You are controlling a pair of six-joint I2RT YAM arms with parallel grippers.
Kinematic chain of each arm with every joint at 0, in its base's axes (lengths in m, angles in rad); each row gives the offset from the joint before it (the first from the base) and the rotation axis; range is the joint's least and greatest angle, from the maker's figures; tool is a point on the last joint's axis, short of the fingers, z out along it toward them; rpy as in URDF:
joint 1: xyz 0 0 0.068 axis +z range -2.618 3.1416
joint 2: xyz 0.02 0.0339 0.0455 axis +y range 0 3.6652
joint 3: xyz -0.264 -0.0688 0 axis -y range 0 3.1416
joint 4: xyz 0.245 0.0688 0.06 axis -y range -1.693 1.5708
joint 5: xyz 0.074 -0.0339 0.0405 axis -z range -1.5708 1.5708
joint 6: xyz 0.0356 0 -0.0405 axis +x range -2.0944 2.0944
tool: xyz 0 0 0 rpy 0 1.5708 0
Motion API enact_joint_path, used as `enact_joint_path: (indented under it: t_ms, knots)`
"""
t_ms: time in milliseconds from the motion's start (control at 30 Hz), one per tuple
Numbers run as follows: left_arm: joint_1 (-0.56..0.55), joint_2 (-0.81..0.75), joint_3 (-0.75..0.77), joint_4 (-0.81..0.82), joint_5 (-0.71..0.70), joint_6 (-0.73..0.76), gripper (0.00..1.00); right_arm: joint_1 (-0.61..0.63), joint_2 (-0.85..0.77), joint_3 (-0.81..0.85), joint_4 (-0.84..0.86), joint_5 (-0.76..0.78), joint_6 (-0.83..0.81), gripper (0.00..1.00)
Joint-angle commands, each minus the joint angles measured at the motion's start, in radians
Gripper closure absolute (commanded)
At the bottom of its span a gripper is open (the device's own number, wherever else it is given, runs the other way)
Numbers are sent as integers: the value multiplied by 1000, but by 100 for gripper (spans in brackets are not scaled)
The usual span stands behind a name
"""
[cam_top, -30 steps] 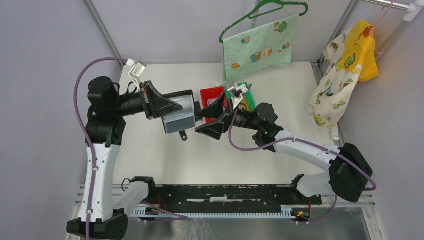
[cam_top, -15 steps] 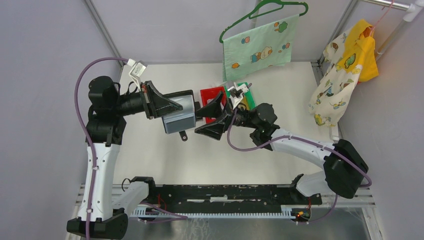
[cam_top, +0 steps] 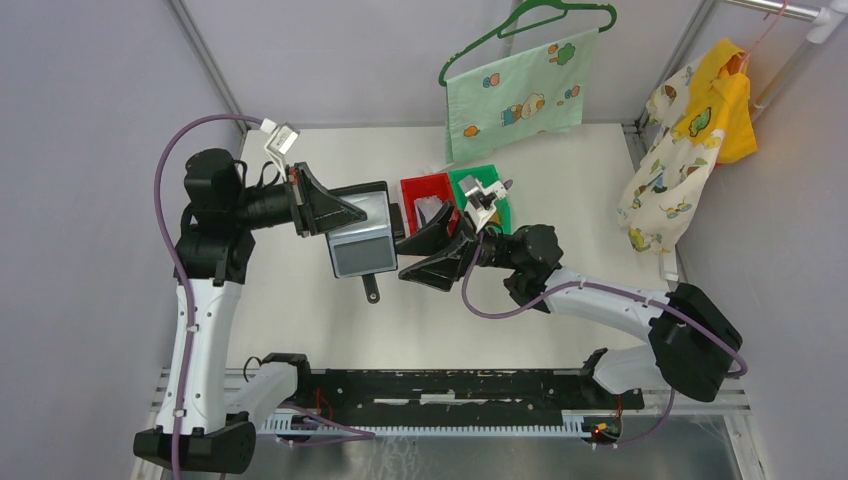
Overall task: Take the credit cards out of the card holder
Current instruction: Remove the credit card from the card holder.
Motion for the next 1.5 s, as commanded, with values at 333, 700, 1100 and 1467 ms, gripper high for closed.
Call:
enact_joint_path:
  t_ms: [333, 700, 1100, 1467]
  knots:
    - [-3, -13, 54, 10, -19, 35, 98, 24, 3, 45, 12, 54, -8, 58]
    - [-3, -18, 64, 6, -38, 27, 98, 54, -47, 50, -51, 100, -92, 67]
    - [-3, -18, 82, 6, -24, 7, 98, 76, -36, 153, -300, 212, -202, 87]
    - [-4, -24, 65, 6, 2, 9, 98, 81, -28, 156, -185, 267, -154, 80]
